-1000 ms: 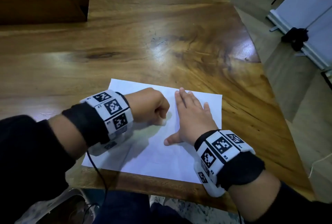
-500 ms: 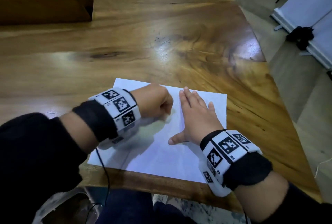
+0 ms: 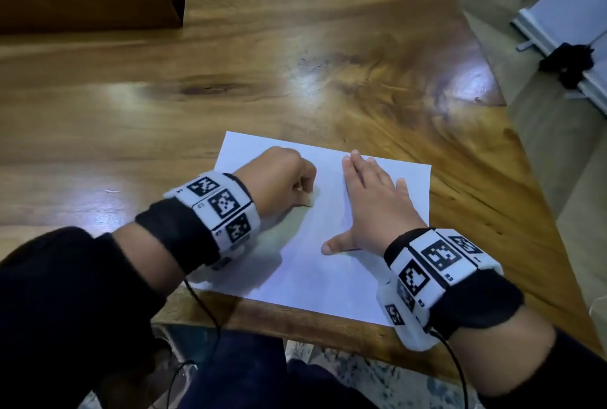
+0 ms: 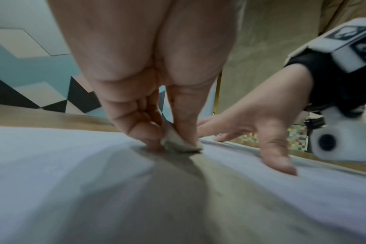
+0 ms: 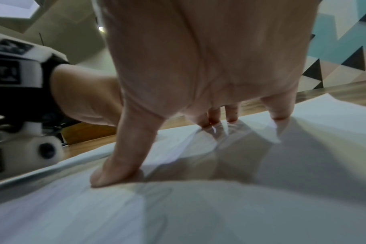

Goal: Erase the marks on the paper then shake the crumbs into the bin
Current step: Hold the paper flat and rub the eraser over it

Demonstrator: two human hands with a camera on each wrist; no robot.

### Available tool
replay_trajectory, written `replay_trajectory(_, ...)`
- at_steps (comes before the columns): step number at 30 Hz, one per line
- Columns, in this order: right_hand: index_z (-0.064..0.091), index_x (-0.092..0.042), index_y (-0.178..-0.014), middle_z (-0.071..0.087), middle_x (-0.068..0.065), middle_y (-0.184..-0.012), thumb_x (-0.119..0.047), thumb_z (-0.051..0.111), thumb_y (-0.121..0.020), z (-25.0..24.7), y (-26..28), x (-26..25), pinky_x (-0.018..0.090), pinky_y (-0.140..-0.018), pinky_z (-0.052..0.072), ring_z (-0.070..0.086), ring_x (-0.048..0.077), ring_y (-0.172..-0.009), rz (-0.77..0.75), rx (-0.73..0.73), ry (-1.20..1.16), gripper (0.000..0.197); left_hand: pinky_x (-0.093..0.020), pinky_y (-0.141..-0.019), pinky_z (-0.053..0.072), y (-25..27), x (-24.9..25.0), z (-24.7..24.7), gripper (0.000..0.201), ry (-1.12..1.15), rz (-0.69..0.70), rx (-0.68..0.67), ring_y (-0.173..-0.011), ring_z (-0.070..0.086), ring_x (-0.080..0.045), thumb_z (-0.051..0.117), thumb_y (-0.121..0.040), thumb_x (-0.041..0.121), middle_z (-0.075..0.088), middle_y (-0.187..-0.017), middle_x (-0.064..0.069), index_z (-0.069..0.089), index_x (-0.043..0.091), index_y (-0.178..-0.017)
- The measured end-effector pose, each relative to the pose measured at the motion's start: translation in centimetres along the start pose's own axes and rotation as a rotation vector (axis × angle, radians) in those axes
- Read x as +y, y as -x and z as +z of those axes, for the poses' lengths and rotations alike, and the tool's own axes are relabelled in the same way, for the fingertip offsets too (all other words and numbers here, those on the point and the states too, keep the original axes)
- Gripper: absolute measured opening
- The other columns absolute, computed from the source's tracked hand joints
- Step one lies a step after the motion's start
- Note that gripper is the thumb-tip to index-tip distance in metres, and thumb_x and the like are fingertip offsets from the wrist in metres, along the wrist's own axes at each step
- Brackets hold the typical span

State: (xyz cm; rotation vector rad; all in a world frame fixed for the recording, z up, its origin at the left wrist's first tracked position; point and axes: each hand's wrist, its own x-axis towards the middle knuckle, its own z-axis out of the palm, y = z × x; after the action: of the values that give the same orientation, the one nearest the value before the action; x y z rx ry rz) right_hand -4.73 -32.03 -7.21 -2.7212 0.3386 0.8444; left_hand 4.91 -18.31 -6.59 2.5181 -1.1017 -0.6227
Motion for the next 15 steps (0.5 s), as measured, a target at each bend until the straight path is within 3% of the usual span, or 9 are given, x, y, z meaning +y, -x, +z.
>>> replay_trajectory(3, -0.021, -0.019, -0.149, -0.029, -0.009, -0.155, -0.062, 0.078, -0.06, -0.1, -0.1, 0.0, 0.048, -0.118, -0.003, -0.022, 0.012, -0.144, 0.002, -0.003, 0.001, 0.14, -0.024, -0.063, 0.032, 3.1, -0.4, 1.5, 0.012, 0.052, 0.064, 0.008, -0.07, 0.049, -0.024, 0.062, -0.077, 0.018, 0.046, -0.072, -0.002, 0.061, 0.01, -0.068)
replay_trajectory(5, -0.021, -0.019, -0.149, -0.029, -0.008, -0.155, -0.062, 0.078, -0.059, 0.0, -0.1, 0.1, 0.049, -0.117, -0.003, -0.021, 0.012, -0.144, 0.003, -0.002, 0.0, 0.14, -0.024, -0.059, 0.033, 5.8, -0.4, 2.0, 0.012, 0.073, 0.114, -0.133, -0.07, 0.054, -0.026, 0.061, -0.074, 0.017, 0.048, -0.071, 0.0, 0.062, 0.011, -0.063)
replay_trajectory(8, -0.021, -0.018, -0.149, -0.029, -0.008, -0.155, -0.061, 0.078, -0.06, 0.0, -0.1, 0.0, 0.049, -0.117, -0.003, -0.022, 0.013, -0.144, 0.003, -0.006, 0.005, 0.14, -0.024, -0.065, 0.039, 6.1, -0.6, 1.5, 0.007, 0.031, 0.107, -0.288, -0.079, 0.058, -0.022, 0.061, -0.074, 0.011, 0.058, -0.078, -0.001, 0.067, 0.013, -0.073)
replay_trajectory(13, -0.021, -0.018, -0.149, -0.029, -0.007, -0.155, -0.061, 0.078, -0.061, -0.1, 0.0, -0.1, 0.05, -0.117, -0.001, -0.021, 0.013, -0.144, 0.004, -0.006, 0.011, 0.139, -0.028, -0.067, 0.038, 2.8, -0.6, 1.0, 0.009, 0.031, -0.027, 0.098, -0.079, 0.053, -0.029, 0.061, -0.08, 0.017, 0.046, -0.078, -0.003, 0.062, 0.009, -0.076)
replay_trajectory(15, -0.021, -0.018, -0.149, -0.029, -0.008, -0.155, -0.061, 0.078, -0.061, -0.1, 0.0, -0.1, 0.05, -0.118, -0.001, -0.022, 0.013, -0.144, 0.005, -0.011, 0.012, 0.139, -0.032, -0.065, 0.044, 4.4, -0.8, 1.5, 0.014, 0.055, 0.025, 0.032, -0.073, 0.053, -0.028, 0.06, -0.079, 0.016, 0.047, -0.074, -0.005, 0.058, 0.01, -0.066)
